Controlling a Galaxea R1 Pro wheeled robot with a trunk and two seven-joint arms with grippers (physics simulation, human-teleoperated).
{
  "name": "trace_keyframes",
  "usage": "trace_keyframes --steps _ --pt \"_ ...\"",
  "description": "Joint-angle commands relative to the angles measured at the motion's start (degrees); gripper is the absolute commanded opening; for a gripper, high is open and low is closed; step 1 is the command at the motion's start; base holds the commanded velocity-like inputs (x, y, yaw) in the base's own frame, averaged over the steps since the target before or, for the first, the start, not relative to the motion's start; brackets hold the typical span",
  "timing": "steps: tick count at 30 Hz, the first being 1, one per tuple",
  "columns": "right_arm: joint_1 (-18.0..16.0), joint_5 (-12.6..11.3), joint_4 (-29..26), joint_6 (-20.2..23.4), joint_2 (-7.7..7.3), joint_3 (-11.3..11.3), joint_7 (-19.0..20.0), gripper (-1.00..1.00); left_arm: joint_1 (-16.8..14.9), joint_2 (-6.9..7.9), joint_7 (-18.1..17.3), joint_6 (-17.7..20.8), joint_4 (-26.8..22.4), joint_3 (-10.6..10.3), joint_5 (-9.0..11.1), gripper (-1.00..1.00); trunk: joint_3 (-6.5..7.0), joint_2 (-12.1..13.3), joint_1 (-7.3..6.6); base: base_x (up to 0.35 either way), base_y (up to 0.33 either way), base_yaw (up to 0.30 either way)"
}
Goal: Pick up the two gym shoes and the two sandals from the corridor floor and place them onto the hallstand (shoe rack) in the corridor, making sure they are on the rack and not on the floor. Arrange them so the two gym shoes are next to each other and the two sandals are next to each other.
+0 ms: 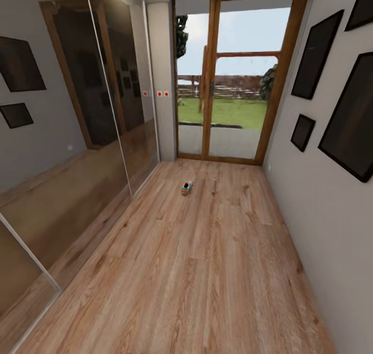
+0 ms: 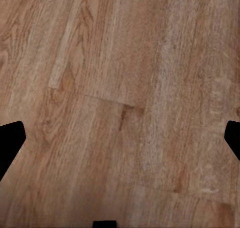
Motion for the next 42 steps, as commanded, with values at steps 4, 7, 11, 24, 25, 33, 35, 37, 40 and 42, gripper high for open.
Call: trace_keyframes --steps 4,7,11,24,25,33,35,37,40,42 --pt "-0.02 0.02 0.02 -0.15 0.00 -0.04 -0.02 1.00 -0.04 -0.01 -0.01 -0.19 0.06 0.12 0.07 1.00 -0.05 -0.02 0.02 0.138 0.122 0.000" --pt "-0.02 0.02 0.02 -0.15 0.00 -0.04 -0.02 1.00 -0.04 -0.03 -0.01 -0.19 0.06 0.12 0.07 1.00 -0.05 -0.02 0.02 0.043 0.038 0.000" --pt "-0.02 0.02 0.02 -0.16 0.00 -0.04 -0.02 1.00 -0.04 -0.08 -0.05 -0.19 0.06 0.08 0.03 1.00 -0.05 -0.02 0.02 0.017 0.015 0.000" --pt "-0.02 0.02 -0.04 -0.17 0.00 -0.04 -0.02 1.00 -0.04 -0.10 -0.06 -0.19 0.06 0.04 -0.02 1.00 -0.05 -0.02 0.02 0.003 0.003 0.000" --pt "-0.02 0.02 -0.05 -0.17 0.00 -0.04 -0.02 1.00 -0.04 -0.10 -0.05 -0.19 0.06 0.03 -0.02 1.00 -0.05 -0.02 0.02 0.000 0.000 0.000" --pt "-0.02 0.02 -0.03 -0.15 0.00 -0.04 -0.02 1.00 -0.04 -0.10 -0.01 -0.19 0.06 0.09 -0.01 1.00 -0.05 -0.02 0.02 0.039 0.033 0.000" --pt "-0.02 0.02 -0.04 -0.15 0.00 -0.04 -0.02 1.00 -0.04 -0.10 -0.01 -0.19 0.06 0.10 -0.01 1.00 -0.05 -0.02 0.02 0.149 0.127 0.000" --pt "-0.02 0.02 -0.05 -0.13 0.00 -0.04 -0.02 1.00 -0.05 -0.10 -0.01 -0.19 0.06 0.09 -0.02 1.00 -0.05 -0.02 0.02 0.179 0.151 0.000" --pt "-0.02 0.02 -0.06 -0.15 0.00 -0.04 -0.02 1.00 -0.05 -0.10 -0.01 -0.19 0.06 0.09 -0.02 1.00 -0.05 -0.02 0.02 0.188 0.159 0.000" --pt "-0.02 0.02 -0.05 -0.15 0.00 -0.04 -0.02 1.00 -0.06 -0.10 -0.01 -0.19 0.06 0.08 0.00 1.00 -0.05 -0.02 0.02 0.107 0.091 0.000"
